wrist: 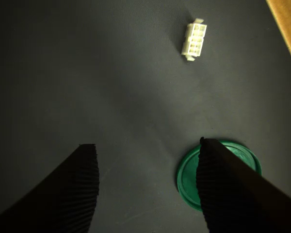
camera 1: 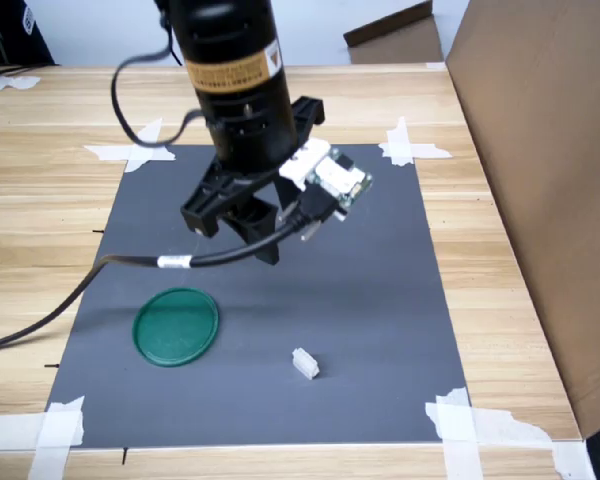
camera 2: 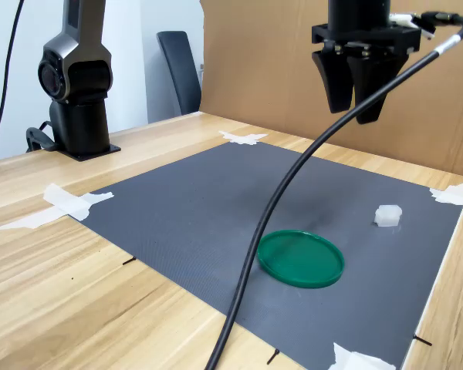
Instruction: Grasp a white terminal and put it in the green lid.
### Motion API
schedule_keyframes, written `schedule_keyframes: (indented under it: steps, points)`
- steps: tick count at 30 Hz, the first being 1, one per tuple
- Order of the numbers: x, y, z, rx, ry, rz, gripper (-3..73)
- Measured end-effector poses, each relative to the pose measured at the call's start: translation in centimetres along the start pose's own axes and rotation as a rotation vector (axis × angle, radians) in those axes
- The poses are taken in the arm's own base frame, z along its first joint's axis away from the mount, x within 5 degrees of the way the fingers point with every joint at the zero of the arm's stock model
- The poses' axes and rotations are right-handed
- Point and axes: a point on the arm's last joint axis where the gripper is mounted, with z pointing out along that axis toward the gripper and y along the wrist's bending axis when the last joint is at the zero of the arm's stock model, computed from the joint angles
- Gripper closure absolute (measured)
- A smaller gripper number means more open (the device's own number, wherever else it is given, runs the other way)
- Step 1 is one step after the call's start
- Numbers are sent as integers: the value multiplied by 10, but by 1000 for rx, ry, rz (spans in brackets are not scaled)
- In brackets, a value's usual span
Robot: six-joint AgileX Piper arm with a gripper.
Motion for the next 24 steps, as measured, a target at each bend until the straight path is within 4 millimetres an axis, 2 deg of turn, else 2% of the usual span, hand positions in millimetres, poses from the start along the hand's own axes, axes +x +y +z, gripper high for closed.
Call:
schedule_keyframes:
  steps: [9,12,16,19,24]
  points:
    - [0,-13,67,-40,71,-3,179]
    - [-5,-14,80,-34,85,-10,179]
    - [-25,-8,93,-29,83,-48,179]
    - [-30,-5,96,-33,82,-56,179]
    - [-31,-5,115,-37,104,-55,179]
